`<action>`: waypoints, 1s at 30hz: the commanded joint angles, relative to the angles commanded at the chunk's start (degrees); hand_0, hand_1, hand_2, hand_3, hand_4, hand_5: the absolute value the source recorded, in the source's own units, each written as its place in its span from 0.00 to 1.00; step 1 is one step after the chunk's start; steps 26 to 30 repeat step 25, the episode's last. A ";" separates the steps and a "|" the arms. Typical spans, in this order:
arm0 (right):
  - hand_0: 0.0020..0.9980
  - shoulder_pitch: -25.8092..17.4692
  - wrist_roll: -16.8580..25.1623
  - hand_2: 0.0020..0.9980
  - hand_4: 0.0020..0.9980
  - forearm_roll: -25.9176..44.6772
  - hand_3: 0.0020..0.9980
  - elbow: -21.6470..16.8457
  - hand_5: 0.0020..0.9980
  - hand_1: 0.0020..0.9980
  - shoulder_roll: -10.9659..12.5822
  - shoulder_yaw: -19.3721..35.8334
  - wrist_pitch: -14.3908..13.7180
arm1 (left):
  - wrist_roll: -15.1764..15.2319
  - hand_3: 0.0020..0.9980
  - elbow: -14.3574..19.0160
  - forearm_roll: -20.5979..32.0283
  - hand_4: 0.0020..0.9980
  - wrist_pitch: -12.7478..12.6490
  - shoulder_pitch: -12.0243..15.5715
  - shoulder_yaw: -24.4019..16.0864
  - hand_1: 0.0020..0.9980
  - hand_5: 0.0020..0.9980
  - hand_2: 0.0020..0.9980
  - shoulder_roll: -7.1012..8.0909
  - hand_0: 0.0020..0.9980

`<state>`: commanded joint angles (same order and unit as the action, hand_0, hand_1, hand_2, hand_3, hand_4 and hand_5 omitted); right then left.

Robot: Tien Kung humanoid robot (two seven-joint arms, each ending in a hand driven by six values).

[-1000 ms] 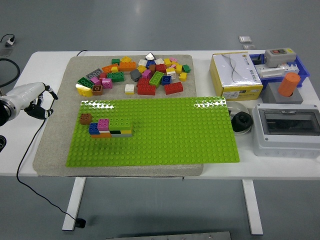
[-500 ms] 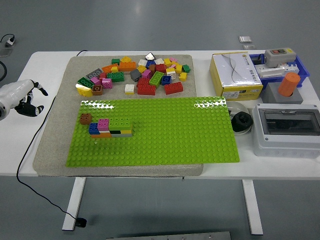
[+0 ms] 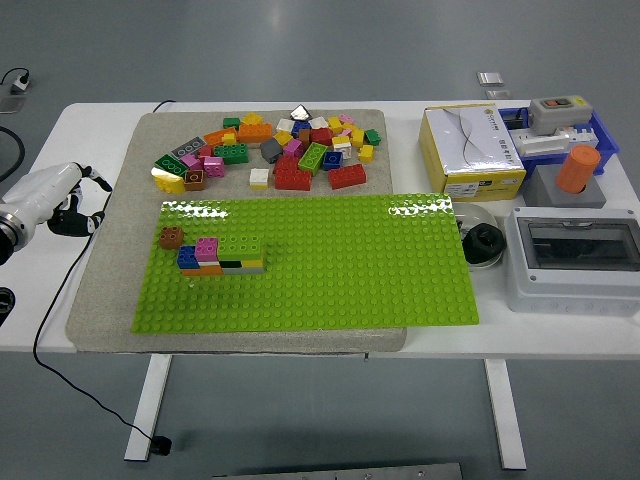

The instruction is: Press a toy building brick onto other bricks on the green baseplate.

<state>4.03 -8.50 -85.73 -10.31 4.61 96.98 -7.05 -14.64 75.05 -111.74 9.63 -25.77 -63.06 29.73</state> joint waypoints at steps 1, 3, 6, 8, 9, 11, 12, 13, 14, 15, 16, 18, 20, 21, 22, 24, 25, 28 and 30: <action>0.62 0.03 0.02 0.59 0.66 -0.05 0.70 0.00 0.90 0.39 0.04 0.07 0.05 | 0.32 0.70 -0.30 -0.04 0.60 -0.51 -0.24 0.62 0.00 0.00 0.10 -0.40 0.15; 0.62 0.08 0.08 0.59 0.65 -0.18 0.70 0.00 0.89 0.39 0.15 0.23 0.14 | 1.21 0.70 -0.69 -0.07 0.59 -1.84 -0.77 1.77 0.00 0.00 0.10 -1.35 0.16; 0.62 0.17 0.22 0.59 0.65 -0.30 0.70 0.00 0.89 0.39 0.34 0.38 0.23 | 3.39 0.70 -1.65 0.06 0.59 -4.33 -1.71 3.43 0.00 0.00 0.10 -2.70 0.16; 0.62 0.25 0.24 0.58 0.65 -0.50 0.70 0.00 0.89 0.39 0.49 0.52 0.32 | 5.56 0.70 -2.93 0.71 0.58 -6.28 -2.32 4.20 0.00 0.00 0.10 -3.42 0.16; 0.62 0.30 0.23 0.58 0.65 -0.64 0.70 0.00 0.89 0.39 0.56 0.60 0.38 | 6.55 0.70 -3.57 0.92 0.58 -7.22 -2.50 4.36 0.00 0.00 0.10 -3.67 0.16; 0.62 0.36 0.20 0.58 0.65 -0.84 0.70 0.00 0.89 0.39 0.68 0.71 0.46 | 8.21 0.70 -4.67 1.39 0.58 -8.70 -2.68 4.43 0.00 0.00 0.10 -3.99 0.16; 0.62 0.37 0.17 0.58 0.65 -0.93 0.70 0.00 0.89 0.39 0.74 0.79 0.52 | 9.07 0.70 -5.18 1.72 0.58 -9.45 -2.69 4.44 0.00 0.00 0.10 -4.05 0.16; 0.62 0.35 0.15 0.58 0.65 -0.96 0.70 0.00 0.89 0.39 0.78 0.85 0.55 | 9.58 0.70 -5.54 1.96 0.58 -9.79 -2.67 4.43 0.00 0.00 0.10 -4.02 0.16; 0.62 0.33 0.13 0.59 0.65 -0.95 0.70 0.00 0.89 0.40 0.81 0.87 0.58 | 10.08 0.71 -5.90 2.25 0.58 -9.99 -2.64 4.43 0.00 0.00 0.10 -3.93 0.16; 0.62 0.32 0.10 0.59 0.65 -0.93 0.70 0.00 0.89 0.40 0.85 0.88 0.62 | 10.76 0.71 -6.31 2.74 0.58 -10.11 -2.58 4.44 0.00 0.00 0.10 -3.78 0.16; 0.62 0.33 0.09 0.59 0.65 -0.90 0.70 0.00 0.89 0.40 0.87 0.86 0.63 | 11.31 0.71 -6.60 3.21 0.58 -10.15 -2.53 4.47 0.00 0.00 0.10 -3.64 0.16; 0.62 0.37 0.01 0.59 0.65 -0.76 0.70 0.00 0.89 0.40 0.90 0.68 0.65 | 12.74 0.71 -7.12 4.42 0.58 -9.97 -2.41 4.72 0.00 0.00 0.10 -3.25 0.16; 0.62 0.44 -0.09 0.59 0.65 -0.70 0.70 0.00 0.89 0.40 0.92 0.50 0.68 | 13.92 0.71 -7.43 5.37 0.58 -9.82 -2.35 5.07 0.00 0.00 0.10 -2.90 0.16; 0.62 0.48 -0.14 0.59 0.65 -0.69 0.70 0.00 0.89 0.40 0.92 0.42 0.70 | 14.41 0.71 -7.57 5.68 0.58 -9.77 -2.33 5.24 0.00 0.00 0.10 -2.73 0.16; 0.62 0.52 -0.20 0.59 0.65 -0.71 0.70 0.00 0.89 0.40 0.92 0.37 0.72 | 14.93 0.71 -7.77 6.02 0.58 -9.75 -2.32 5.44 0.00 0.00 0.10 -2.52 0.16; 0.62 0.57 -0.29 0.59 0.65 -0.64 0.70 0.00 0.89 0.40 0.90 0.22 0.75 | 15.48 0.71 -8.18 6.47 0.58 -9.53 -2.29 5.72 0.00 0.00 0.10 -2.10 0.16; 0.62 0.58 -0.33 0.59 0.65 -0.58 0.70 0.00 0.89 0.40 0.89 0.14 0.76 | 15.61 0.71 -8.38 6.57 0.58 -9.39 -2.29 5.81 0.00 0.00 0.10 -1.91 0.16; 0.62 0.58 -0.33 0.59 0.65 -0.58 0.70 0.00 0.89 0.40 0.89 0.14 0.76 | 15.61 0.71 -8.38 6.57 0.58 -9.39 -2.29 5.81 0.00 0.00 0.10 -1.91 0.16; 0.62 0.58 -0.33 0.59 0.65 -0.58 0.70 0.00 0.89 0.40 0.89 0.14 0.76 | 15.61 0.71 -8.38 6.57 0.58 -9.39 -2.29 5.81 0.00 0.00 0.10 -1.91 0.16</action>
